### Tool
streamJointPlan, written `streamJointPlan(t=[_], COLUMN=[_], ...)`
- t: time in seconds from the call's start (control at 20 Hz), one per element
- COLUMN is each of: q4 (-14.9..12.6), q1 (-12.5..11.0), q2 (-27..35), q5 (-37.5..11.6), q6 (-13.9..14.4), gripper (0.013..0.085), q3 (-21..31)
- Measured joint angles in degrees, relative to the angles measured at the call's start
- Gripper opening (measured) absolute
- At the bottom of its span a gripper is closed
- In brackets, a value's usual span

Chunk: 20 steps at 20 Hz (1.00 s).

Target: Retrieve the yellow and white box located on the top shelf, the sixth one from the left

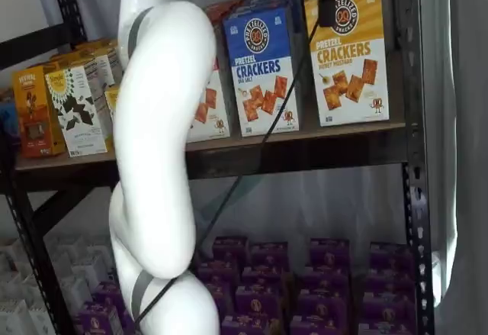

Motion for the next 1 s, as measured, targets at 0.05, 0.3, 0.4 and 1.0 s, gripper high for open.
streamJointPlan(t=[0.05, 0.3, 0.4, 1.0], q4=[-0.1, -0.2, -0.2, -1.3], q1=[-0.1, -0.7, -1.1, -3.7], q2=[-0.4, -2.8, -5.8, -20.0], q5=[0.1, 1.5, 1.0, -1.7], q6=[-0.1, -0.7, -1.1, -4.7], gripper=[0.057, 0.057, 0.057, 0.057], q3=[0.3, 2.4, 5.9, 23.1])
